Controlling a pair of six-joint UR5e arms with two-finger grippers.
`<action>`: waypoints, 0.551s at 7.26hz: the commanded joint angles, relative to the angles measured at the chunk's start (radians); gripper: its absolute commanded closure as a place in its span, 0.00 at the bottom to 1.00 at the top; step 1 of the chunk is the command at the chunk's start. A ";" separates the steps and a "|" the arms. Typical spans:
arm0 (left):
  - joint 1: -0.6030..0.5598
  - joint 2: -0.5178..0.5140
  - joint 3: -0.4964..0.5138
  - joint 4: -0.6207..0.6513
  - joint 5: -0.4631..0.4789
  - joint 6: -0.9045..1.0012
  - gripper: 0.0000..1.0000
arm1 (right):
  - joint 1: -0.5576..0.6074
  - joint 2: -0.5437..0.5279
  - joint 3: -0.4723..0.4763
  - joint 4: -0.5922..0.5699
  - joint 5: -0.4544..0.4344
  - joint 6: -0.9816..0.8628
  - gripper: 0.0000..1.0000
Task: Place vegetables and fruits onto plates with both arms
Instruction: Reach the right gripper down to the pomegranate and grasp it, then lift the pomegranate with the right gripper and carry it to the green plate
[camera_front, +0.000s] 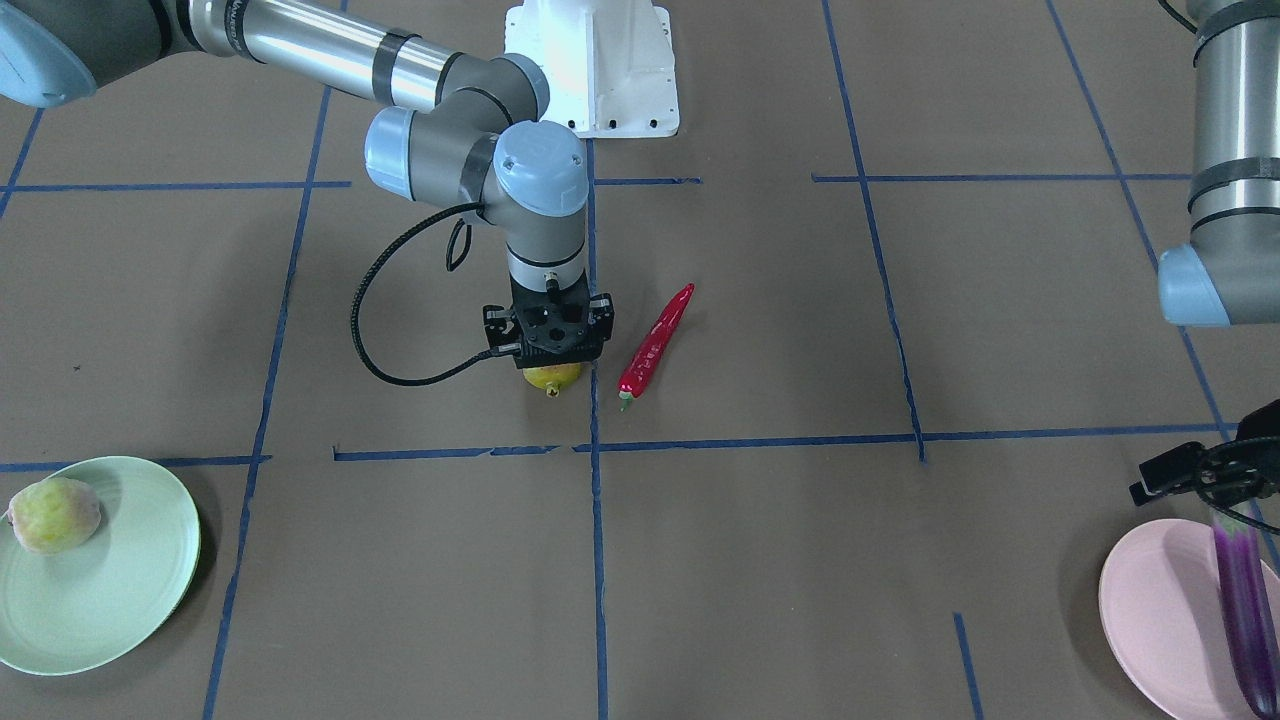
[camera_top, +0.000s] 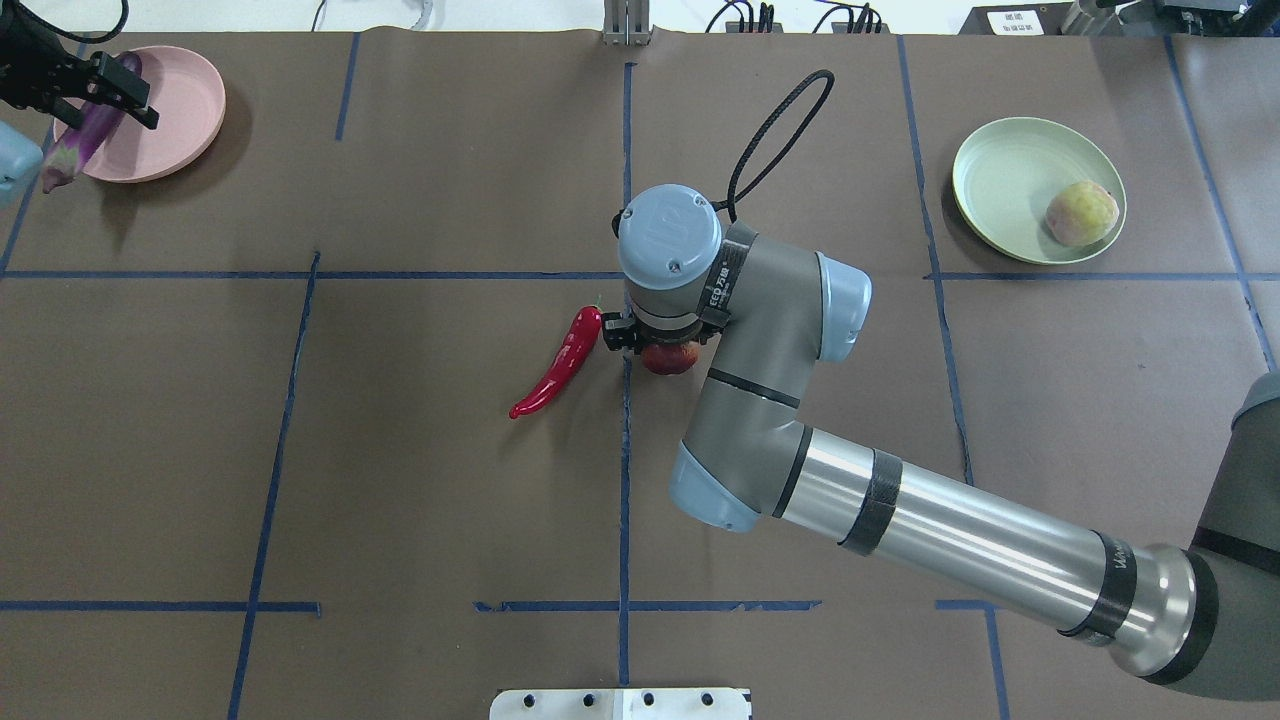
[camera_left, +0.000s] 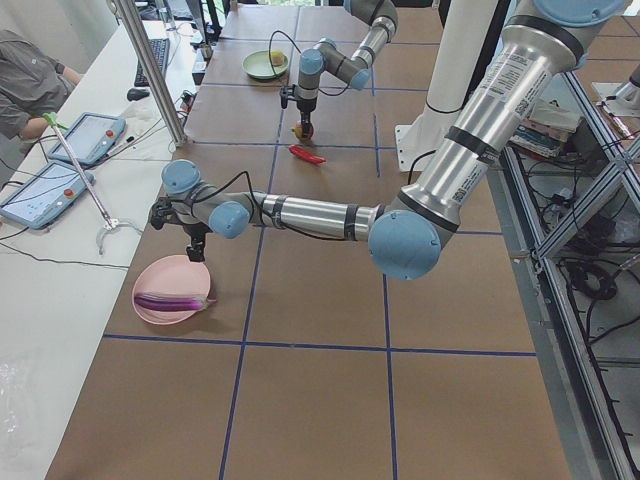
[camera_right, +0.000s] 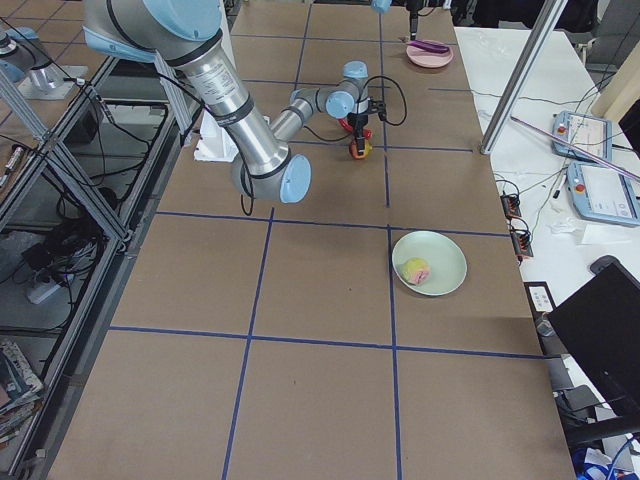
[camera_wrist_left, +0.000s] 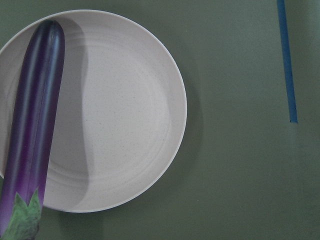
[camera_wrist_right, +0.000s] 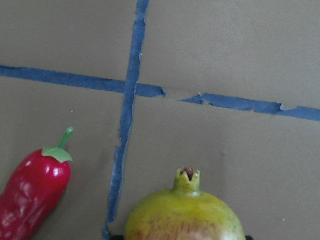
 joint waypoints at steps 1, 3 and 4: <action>0.000 0.000 0.000 0.000 -0.001 0.000 0.00 | 0.023 0.017 0.003 -0.012 0.009 -0.014 0.88; 0.006 0.011 -0.003 -0.006 -0.001 -0.002 0.00 | 0.156 0.006 0.006 -0.019 0.136 -0.142 0.88; 0.009 0.011 -0.005 -0.008 -0.001 -0.003 0.00 | 0.241 -0.017 0.006 -0.054 0.182 -0.269 0.88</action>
